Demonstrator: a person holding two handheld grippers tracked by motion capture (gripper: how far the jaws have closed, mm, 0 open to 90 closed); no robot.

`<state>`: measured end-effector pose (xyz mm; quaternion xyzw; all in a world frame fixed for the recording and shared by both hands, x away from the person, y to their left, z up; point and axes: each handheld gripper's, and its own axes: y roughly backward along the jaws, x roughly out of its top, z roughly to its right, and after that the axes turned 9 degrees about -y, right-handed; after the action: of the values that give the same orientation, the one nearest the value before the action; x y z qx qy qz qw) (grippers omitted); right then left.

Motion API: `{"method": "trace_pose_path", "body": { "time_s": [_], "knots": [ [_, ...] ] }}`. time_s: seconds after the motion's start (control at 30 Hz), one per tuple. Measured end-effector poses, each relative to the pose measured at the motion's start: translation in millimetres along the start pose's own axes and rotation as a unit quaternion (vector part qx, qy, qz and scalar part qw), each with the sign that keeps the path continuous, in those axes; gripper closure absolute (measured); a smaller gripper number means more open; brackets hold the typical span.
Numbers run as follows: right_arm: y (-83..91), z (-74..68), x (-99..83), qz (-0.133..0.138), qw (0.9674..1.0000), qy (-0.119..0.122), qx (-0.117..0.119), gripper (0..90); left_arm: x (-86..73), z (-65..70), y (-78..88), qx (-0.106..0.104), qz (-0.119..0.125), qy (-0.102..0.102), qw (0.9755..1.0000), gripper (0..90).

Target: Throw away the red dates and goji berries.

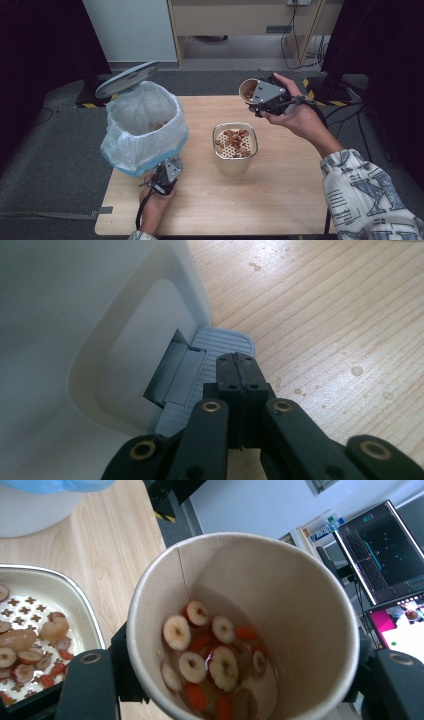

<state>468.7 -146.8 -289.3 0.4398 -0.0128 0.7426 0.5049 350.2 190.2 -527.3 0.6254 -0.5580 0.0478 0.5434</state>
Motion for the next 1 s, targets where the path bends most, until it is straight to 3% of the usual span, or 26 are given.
{"method": "trace_pose_path", "body": {
  "time_s": [0.37, 0.63, 0.8, 1.0],
  "knots": [
    [2.0, -2.2, 2.7, 0.003, 0.9999, 0.009, -0.005, 31.2, -0.1, 0.1, -0.2, 0.001, 0.001, 0.0, 1.0, 89.6],
    [2.0, -11.3, 5.8, -0.01, 0.9978, 0.062, -0.022, 31.3, 0.0, 0.0, 0.0, 0.001, 0.0, -0.002, 1.0, 89.6],
    [0.9, -17.8, 6.8, -0.021, 0.9936, 0.104, -0.037, 31.3, 0.0, 0.0, 0.0, 0.001, 0.0, -0.001, 1.0, 89.6],
    [-0.3, -20.5, 5.4, -0.027, 0.9913, 0.123, -0.041, 31.3, 0.0, 0.0, 0.0, 0.001, 0.0, -0.001, 1.0, 89.6]
  ]
}}
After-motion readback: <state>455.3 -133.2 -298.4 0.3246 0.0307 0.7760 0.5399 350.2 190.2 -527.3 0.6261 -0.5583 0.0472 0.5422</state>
